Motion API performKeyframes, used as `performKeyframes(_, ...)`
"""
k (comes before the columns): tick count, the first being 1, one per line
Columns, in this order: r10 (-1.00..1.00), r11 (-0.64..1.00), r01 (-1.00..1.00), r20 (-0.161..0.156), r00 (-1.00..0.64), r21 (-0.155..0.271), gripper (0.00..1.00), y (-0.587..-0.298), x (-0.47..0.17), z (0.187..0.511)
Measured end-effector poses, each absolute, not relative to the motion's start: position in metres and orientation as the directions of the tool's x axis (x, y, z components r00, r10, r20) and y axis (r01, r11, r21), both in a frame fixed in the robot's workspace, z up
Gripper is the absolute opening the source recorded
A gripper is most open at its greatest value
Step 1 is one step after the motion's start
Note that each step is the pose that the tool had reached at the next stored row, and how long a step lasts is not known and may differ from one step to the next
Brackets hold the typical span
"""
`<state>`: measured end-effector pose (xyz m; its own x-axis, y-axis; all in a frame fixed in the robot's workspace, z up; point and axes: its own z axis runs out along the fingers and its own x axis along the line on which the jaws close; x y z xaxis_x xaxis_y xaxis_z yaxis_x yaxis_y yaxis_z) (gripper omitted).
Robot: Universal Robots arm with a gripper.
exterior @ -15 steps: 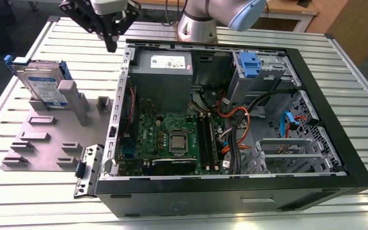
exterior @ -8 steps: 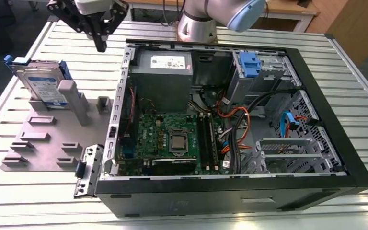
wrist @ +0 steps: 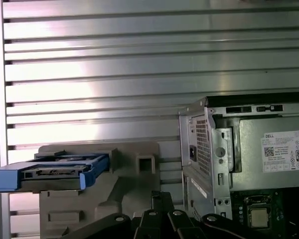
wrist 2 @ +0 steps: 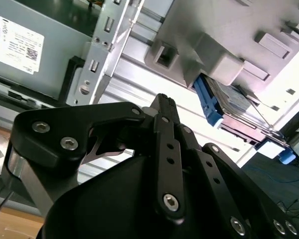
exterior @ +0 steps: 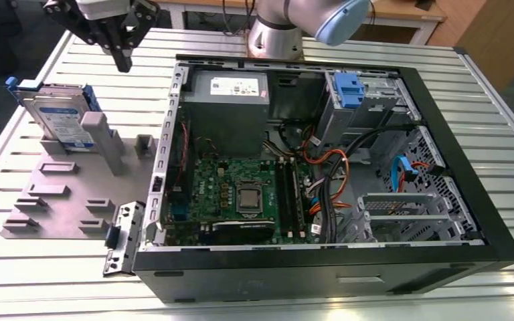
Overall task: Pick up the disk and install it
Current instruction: 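Reach for the disk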
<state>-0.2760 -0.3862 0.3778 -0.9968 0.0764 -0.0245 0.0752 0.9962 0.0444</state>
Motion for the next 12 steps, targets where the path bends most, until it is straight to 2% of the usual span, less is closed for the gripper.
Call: performKeyframes(12,0.076,0.996,0.075,-0.024,-0.997,0.044,0.11,-0.383,-0.317,0.375)
